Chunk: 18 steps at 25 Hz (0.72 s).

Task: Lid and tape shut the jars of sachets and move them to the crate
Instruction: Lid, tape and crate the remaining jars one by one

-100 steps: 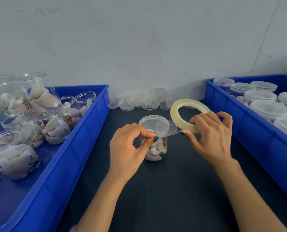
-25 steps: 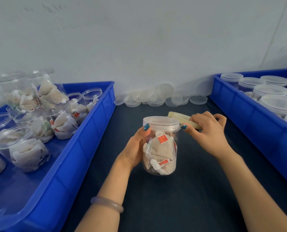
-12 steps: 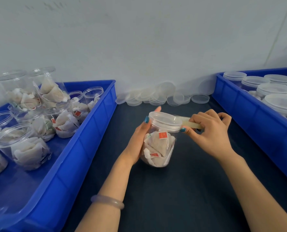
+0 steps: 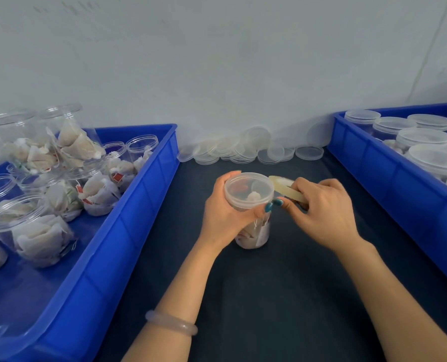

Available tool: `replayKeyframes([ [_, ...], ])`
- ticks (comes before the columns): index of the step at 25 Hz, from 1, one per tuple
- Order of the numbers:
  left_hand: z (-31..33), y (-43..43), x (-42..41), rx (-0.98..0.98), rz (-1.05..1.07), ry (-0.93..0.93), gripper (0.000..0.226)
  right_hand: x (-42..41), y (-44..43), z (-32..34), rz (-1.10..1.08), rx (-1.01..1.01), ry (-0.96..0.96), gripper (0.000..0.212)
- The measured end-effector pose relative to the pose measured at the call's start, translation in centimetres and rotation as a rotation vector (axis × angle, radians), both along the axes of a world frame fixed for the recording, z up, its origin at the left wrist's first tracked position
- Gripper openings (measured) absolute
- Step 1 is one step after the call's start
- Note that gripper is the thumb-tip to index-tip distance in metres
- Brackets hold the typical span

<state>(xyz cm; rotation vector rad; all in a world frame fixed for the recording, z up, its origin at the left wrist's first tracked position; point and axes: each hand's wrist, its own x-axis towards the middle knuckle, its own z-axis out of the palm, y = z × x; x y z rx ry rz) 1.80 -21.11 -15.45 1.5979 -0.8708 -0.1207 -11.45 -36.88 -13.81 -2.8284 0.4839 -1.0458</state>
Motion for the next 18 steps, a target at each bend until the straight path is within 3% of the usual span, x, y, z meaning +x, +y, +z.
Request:
replayKeyframes([
  [6,0.7,0.7,0.9,0.030,-0.033,0.054,0.091,-0.9,-1.7,0.3,-0.051,-0.230,-0.044,0.043],
  [11,1.1,1.8,1.2,-0.007,-0.209,0.142,0.088,-1.3,-2.8,0.3,-0.094,-0.089,-0.103,0.056],
  [18,1.3,2.0,0.5,0.046,-0.480,0.313,0.091,-0.2,-1.1,0.0,-0.050,-0.072,-0.180,0.073],
])
